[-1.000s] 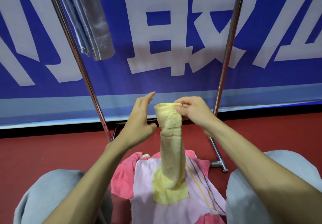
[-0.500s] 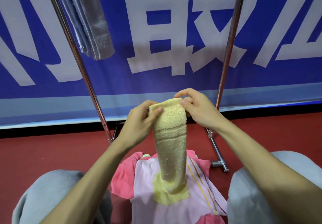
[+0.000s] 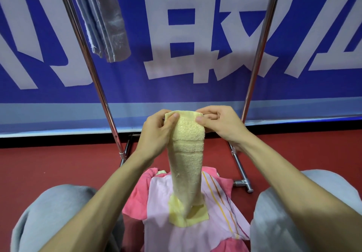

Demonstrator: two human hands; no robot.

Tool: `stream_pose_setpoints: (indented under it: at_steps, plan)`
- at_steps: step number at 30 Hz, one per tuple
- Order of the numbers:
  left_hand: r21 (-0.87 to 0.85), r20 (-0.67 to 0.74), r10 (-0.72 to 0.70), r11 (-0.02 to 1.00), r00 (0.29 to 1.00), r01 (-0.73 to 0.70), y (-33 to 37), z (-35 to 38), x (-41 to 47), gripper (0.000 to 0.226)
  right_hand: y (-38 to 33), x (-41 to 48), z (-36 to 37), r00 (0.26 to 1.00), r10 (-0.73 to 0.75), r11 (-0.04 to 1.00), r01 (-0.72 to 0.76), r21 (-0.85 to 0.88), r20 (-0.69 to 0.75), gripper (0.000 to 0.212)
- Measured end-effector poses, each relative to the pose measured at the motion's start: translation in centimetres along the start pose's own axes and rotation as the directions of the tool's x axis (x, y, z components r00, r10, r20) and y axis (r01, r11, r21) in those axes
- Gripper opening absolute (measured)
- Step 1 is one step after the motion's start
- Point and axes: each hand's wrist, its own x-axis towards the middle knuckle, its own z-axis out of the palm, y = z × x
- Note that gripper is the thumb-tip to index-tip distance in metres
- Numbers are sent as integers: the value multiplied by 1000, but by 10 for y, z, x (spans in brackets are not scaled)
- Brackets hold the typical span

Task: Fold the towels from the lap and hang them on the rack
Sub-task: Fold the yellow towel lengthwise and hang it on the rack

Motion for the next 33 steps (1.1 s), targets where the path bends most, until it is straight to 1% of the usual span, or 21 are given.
stream_pose_setpoints:
  at_steps: [1, 3, 4, 5, 6, 8, 9, 11, 12, 16, 18, 20, 22, 24, 26, 28, 29, 31, 32, 33]
  plan:
    - [8, 44, 5, 1000, 999, -6, 1, -1, 0, 19, 1, 0, 1, 1000, 17, 1000, -17, -17, 12, 18]
    - [18, 202, 4, 1000, 979, -7, 4, -5, 1, 11, 2, 2, 2, 999, 29, 998, -27, -62, 34, 11]
    - [24, 265, 0, 1000, 964, -7, 6, -7, 1, 13, 1, 2, 1, 999, 24, 996, -21, -82, 30, 8]
    - [32, 285, -3, 999, 959, -6, 6, -10, 2, 19, -1, 4, 0, 1000, 19, 997, -17, -77, 21, 7]
    - [28, 268, -10, 1000, 963, 3, 7, -12, 3, 22, -4, 5, 0, 1000, 16, 999, -16, -46, 10, 6]
    - [-40, 204, -43, 998, 978, 52, 9, -17, 7, 17, -15, 7, -1, 1000, -4, 1000, 5, 25, -25, 7]
    - [-78, 198, -61, 994, 978, 78, 11, -20, 9, 16, -23, 8, -1, 999, -23, 998, 25, 55, -44, 10]
    - [-104, 208, -63, 991, 976, 86, 17, -24, 14, 27, -38, 12, -2, 997, -44, 995, 49, 88, -59, 12]
    - [-102, 212, -55, 992, 976, 78, 22, -26, 18, 31, -46, 14, -3, 997, -43, 994, 48, 94, -59, 12]
    - [-36, 200, -3, 999, 980, 11, 58, -36, 37, 26, -76, 25, -11, 997, 1, 995, 6, 98, -76, 12]
    - [-7, 205, 14, 1000, 979, -13, 79, -41, 50, 23, -96, 30, -16, 994, -2, 996, 12, 92, -111, 13]
    - [8, 175, 43, 999, 984, -45, 104, -49, 63, 19, -123, 34, -22, 987, -44, 994, 58, 88, -152, 12]
    - [17, 103, 129, 991, 986, -132, 137, -58, 78, 23, -156, 37, -29, 971, -133, 983, 154, 96, -198, 9]
    - [3, 30, 236, 972, 971, -236, 172, -70, 90, 28, -192, 43, -37, 935, -228, 959, 264, 104, -270, 9]
    - [-23, 22, 289, 957, 957, -289, 199, -82, 100, 27, -220, 51, -45, 886, -286, 926, 353, 132, -366, 9]
    - [-26, 59, 292, 956, 955, -291, 217, -87, 108, 28, -233, 58, -45, 842, -284, 922, 371, 109, -458, 4]
    - [-15, 43, 296, 955, 954, -295, 221, -87, 111, 27, -236, 59, -42, 838, -267, 935, 344, 81, -475, 5]
    - [-40, -93, 320, 945, 943, -325, 225, -84, 113, 21, -240, 60, -35, 843, -265, 947, 318, 38, -468, 12]
    - [-45, -169, 332, 938, 928, -344, 227, -82, 115, 19, -245, 60, -35, 832, -292, 938, 346, 29, -471, 13]
    - [-23, -214, 340, 935, 916, -353, 229, -80, 119, 18, -253, 60, -36, 813, -327, 922, 387, 28, -481, 13]
